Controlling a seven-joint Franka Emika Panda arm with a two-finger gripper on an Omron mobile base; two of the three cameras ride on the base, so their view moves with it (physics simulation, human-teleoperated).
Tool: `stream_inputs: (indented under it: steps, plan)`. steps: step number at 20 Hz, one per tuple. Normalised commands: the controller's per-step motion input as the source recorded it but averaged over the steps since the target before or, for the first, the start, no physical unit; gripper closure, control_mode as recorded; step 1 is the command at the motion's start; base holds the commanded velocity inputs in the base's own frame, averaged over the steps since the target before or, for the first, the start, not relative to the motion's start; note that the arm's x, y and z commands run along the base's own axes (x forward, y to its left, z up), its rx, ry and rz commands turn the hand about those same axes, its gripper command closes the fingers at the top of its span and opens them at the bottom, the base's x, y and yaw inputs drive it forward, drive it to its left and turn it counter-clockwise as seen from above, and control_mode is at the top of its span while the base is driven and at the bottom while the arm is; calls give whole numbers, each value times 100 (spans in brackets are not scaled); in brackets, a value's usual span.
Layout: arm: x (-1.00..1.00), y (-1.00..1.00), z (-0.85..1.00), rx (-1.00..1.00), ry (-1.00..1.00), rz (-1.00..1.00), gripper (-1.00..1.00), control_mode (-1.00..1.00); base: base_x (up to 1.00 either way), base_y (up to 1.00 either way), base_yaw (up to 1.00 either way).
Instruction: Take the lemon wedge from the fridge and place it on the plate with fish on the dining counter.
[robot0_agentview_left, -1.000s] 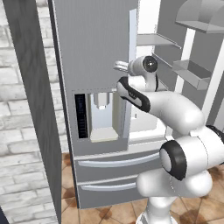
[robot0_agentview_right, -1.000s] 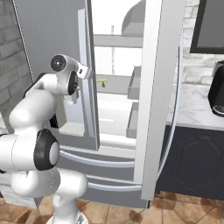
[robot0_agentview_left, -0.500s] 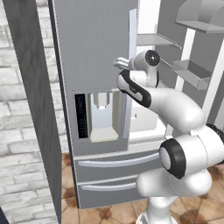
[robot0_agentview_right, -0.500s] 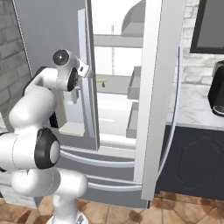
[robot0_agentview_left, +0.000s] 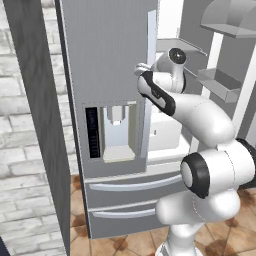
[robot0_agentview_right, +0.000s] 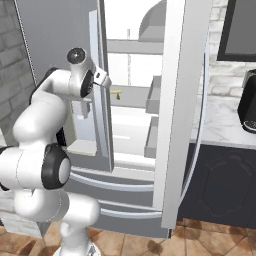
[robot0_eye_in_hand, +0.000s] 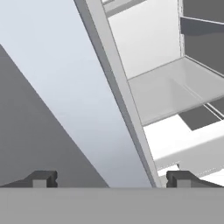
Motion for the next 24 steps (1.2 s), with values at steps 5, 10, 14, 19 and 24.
stream_inputs:
  steps: [5,10,14,19,24]
  plan:
    - [2,-6,-31,-24,-2,10,-100,-100,0,0,0]
    - [-6,1,-2,-10,-1,3,-100,-100,0,0,0]
    - [7,0,0,0,0,0,-100,-100,0,0,0]
    - [55,0,-11,0,0,0,-100,-100,0,0,0]
    - [65,0,-20,0,0,0,-100,-100,0,0,0]
